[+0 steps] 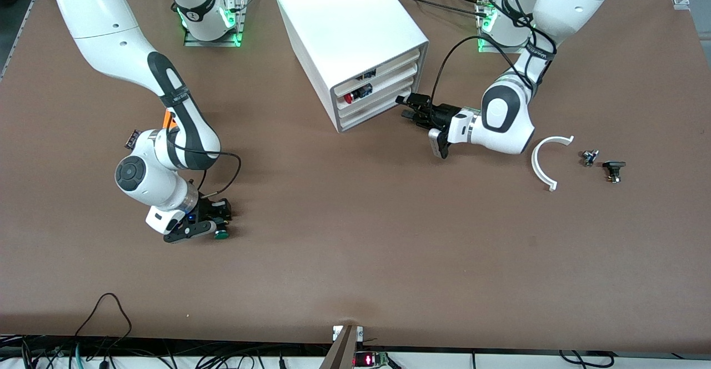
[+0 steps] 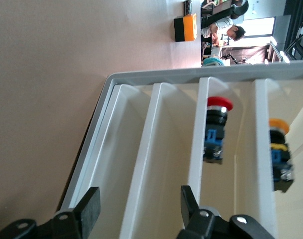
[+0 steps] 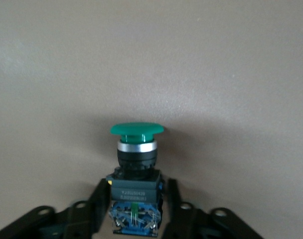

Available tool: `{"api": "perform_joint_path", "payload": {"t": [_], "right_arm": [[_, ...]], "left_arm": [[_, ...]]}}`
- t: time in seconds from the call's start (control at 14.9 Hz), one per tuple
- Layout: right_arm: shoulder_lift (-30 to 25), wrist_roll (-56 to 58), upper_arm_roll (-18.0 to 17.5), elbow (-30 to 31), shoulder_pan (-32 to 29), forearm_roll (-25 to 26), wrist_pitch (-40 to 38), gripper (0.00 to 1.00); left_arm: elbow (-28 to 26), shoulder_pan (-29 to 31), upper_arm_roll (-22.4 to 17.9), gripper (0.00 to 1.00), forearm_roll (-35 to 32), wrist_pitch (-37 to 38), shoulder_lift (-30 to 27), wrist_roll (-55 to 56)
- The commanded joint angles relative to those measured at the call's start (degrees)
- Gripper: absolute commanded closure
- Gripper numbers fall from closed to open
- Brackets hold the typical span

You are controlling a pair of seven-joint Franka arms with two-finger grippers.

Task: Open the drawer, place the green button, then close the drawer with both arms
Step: 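Pull the drawer open with the left gripper while the right gripper lifts the button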

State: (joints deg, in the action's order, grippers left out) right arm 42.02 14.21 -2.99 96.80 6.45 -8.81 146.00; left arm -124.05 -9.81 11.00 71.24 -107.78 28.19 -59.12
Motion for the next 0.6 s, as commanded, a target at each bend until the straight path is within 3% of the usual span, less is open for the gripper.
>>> {"api": "perform_joint_path", "payload": {"t": [0.0,0.2,0.54], "right_arm": [[-0.18,-0.67,-0.35,-0.83,-0.04,-1.3,-0.27,0.98],[-0.36,-2.07,-0.44,-0.83,-0.12,-2.09,-1.23,1.0],[-1.41,-21.55,-2.72,-7.49,1.54,-3.24,-15.72,1.0]], "left_arm": [[-1.1,0.23,1.04,0.3,4.06,-0.06,2.39,-6.43],[-3.48,-0.12,1.83,0.39,7.85,-0.06,3.8,-12.42],[-5.5,0.41,4.2,0.6,8.82,0.46,3.98,-12.69]]}}
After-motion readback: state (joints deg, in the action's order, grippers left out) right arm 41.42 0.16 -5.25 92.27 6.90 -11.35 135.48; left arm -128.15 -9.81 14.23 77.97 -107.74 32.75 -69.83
